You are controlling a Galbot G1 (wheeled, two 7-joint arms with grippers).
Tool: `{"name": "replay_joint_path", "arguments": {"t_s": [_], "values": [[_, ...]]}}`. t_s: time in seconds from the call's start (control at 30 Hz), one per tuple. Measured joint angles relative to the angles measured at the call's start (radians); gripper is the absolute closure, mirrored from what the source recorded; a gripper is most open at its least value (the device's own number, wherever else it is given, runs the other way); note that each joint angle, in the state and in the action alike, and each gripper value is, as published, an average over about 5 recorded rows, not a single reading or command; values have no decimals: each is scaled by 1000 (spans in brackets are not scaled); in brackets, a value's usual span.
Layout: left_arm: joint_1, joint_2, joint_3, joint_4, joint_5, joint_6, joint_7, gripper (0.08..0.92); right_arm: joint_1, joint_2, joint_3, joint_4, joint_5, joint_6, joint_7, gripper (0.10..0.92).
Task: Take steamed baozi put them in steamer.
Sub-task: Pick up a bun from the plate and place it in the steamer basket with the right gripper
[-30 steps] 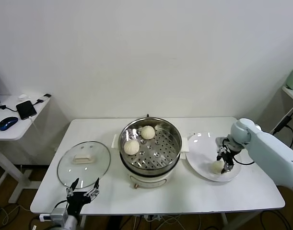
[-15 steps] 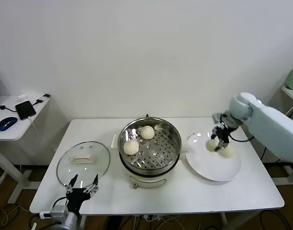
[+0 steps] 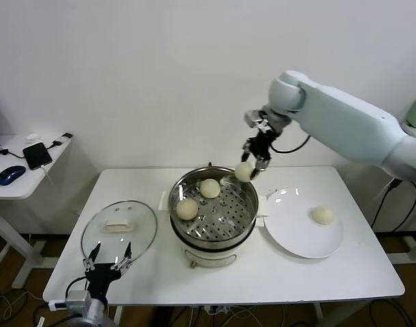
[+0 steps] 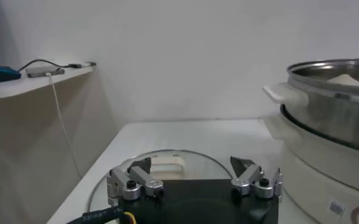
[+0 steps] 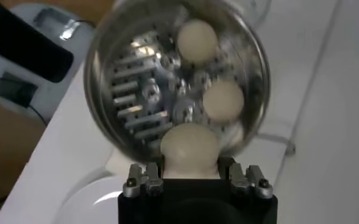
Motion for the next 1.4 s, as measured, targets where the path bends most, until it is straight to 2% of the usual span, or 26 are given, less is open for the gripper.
{"name": "replay_joint_path", "arguments": {"t_s": [0.2,0.37,0.57,0.87,1.17,1.4], "values": [[0,-5,2,-15,1,0,-2,177,12,65,-97,63,-25,227,72,440],[-1,-11,2,-20,2,0,-3,177,-9,96,-144,126,-131,395,139,440],[-3,-11,4,-26,2,-1,-4,177,-44,129,-177,175,-242,520,192,440],[-4,-11,6,-30,2,0,-4,177,-79,157,-200,203,-324,610,220,440],[-6,-11,5,-29,2,0,-5,177,-100,155,-209,228,-352,632,216,428],[-5,-11,5,-29,2,0,-5,177,-97,140,-205,253,-348,614,209,262]]}}
